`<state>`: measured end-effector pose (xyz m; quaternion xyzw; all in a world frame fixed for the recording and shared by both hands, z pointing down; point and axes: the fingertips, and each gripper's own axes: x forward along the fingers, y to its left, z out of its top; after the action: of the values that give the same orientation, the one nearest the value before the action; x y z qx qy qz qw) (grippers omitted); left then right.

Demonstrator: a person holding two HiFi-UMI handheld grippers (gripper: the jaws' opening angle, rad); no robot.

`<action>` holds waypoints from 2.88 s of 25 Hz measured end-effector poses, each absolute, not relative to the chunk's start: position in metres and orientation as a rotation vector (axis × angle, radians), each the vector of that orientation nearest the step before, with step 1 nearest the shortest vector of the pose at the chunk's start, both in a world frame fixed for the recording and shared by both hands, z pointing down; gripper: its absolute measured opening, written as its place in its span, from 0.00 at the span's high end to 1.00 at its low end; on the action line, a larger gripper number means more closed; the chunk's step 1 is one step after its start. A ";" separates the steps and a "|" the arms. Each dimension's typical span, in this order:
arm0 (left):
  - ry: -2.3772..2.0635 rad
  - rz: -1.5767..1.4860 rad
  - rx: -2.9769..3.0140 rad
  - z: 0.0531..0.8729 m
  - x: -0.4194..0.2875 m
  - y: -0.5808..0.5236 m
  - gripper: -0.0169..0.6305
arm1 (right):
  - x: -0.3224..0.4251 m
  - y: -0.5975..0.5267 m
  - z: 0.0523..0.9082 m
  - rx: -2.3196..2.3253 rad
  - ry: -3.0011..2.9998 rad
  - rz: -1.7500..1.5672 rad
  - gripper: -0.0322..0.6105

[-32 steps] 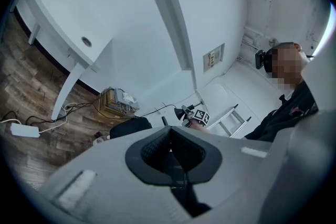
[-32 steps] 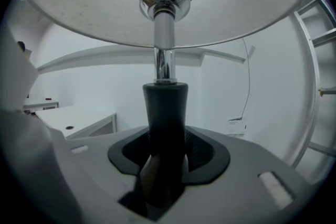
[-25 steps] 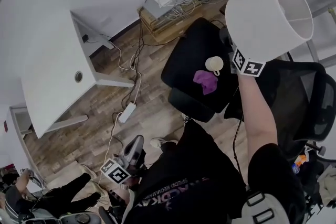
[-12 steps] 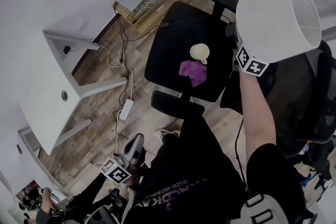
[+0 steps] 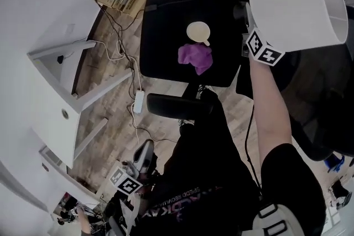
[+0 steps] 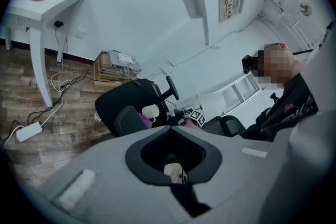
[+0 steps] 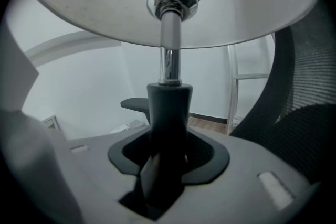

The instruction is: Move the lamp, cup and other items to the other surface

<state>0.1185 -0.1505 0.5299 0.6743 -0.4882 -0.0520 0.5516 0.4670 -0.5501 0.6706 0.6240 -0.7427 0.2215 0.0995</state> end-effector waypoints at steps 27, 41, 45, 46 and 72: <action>-1.113 -0.020 1.448 0.598 0.126 -0.134 0.98 | 0.460 -0.494 0.835 1.758 -2.055 0.821 0.69; -1.110 -0.084 1.442 0.599 0.131 -0.132 0.98 | 0.460 -0.474 0.839 1.778 -1.975 0.806 0.67; -1.118 -0.108 1.433 0.600 0.130 -0.125 0.98 | 0.462 -0.466 0.842 1.782 -1.940 0.803 0.63; -1.122 -0.115 1.428 0.602 0.129 -0.122 0.98 | 0.462 -0.463 0.843 1.784 -1.934 0.802 0.62; -1.304 -0.448 1.427 0.576 0.088 0.023 0.98 | 0.423 -0.336 0.814 1.567 -1.889 0.844 0.78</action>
<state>0.0877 0.0230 0.5761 0.6022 -0.5502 -0.1888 0.5468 0.4232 -0.3363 0.8137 0.5815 -0.7007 0.3133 0.2697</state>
